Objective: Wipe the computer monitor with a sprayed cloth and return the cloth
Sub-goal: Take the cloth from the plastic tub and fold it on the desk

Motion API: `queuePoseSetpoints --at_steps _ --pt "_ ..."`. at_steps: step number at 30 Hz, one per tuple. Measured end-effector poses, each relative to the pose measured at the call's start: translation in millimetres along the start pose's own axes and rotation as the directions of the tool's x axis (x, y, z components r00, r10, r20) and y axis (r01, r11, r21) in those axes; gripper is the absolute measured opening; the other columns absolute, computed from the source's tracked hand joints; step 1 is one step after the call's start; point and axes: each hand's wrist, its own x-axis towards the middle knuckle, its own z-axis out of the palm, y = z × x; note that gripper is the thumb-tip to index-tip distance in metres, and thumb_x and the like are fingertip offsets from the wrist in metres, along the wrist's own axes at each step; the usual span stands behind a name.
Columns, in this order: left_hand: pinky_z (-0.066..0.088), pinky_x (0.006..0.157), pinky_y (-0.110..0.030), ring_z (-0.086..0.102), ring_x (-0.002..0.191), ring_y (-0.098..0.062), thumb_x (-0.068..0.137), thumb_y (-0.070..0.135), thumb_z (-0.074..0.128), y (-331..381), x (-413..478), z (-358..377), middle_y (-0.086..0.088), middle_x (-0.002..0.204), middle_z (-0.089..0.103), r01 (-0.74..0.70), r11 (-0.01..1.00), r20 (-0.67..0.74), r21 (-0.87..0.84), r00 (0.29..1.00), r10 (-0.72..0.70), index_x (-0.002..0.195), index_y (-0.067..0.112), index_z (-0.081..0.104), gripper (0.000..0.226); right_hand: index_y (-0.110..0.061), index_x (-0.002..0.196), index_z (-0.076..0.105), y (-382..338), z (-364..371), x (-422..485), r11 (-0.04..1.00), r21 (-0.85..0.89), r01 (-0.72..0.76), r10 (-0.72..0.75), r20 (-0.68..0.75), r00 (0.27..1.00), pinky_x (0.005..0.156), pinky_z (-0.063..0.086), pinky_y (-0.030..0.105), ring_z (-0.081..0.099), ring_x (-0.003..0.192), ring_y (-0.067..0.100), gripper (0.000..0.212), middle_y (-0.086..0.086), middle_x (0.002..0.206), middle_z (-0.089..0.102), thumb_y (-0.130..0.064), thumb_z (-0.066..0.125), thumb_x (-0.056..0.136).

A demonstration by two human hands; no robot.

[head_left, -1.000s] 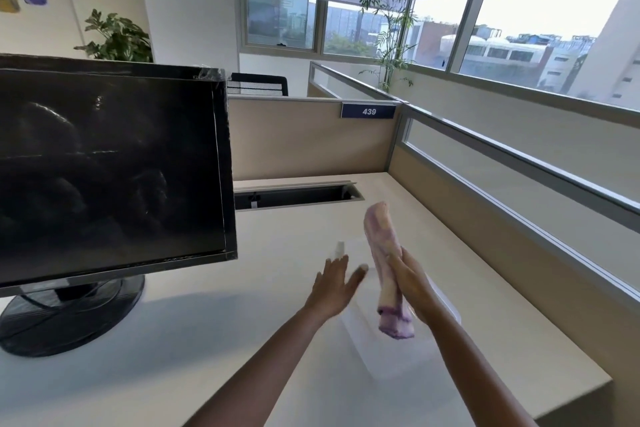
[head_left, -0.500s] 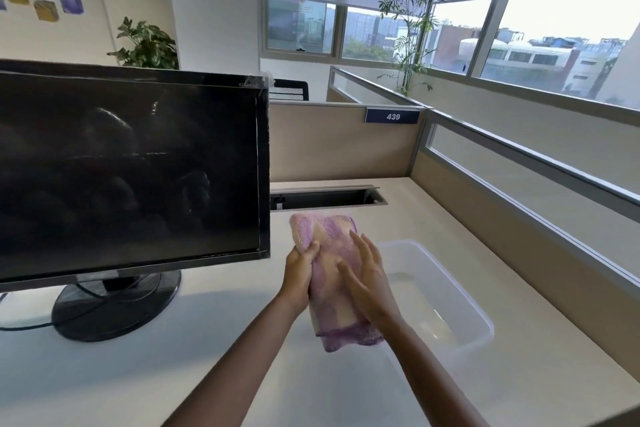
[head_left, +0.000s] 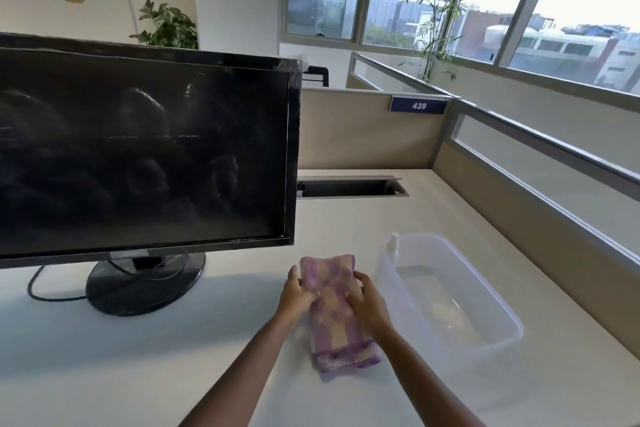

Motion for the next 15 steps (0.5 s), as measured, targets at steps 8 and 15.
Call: queuePoseSetpoints --at_steps 8,15 --pt "0.008 0.118 -0.039 -0.002 0.146 -0.024 0.090 0.044 0.047 -22 2 12 -0.008 0.158 -0.004 -0.320 0.552 0.209 0.770 0.944 0.256 0.147 0.015 -0.001 0.080 -0.014 0.148 0.014 28 14 1 0.730 -0.648 0.218 -0.232 0.065 0.971 0.112 0.028 0.036 0.018 0.143 0.024 0.054 0.009 0.156 0.013 -0.029 0.032 0.099" --pt "0.003 0.119 -0.042 -0.005 0.146 -0.025 0.095 0.048 0.026 -40 -4 26 -0.011 0.158 -0.005 -0.308 0.338 0.277 0.890 0.951 0.136 0.146 0.010 0.000 0.069 -0.016 0.149 0.001 49 16 -6 0.686 -0.692 0.227 -0.089 0.229 0.969 0.118 0.011 0.042 0.000 0.147 0.020 0.057 0.005 0.159 0.000 -0.038 0.021 0.100"
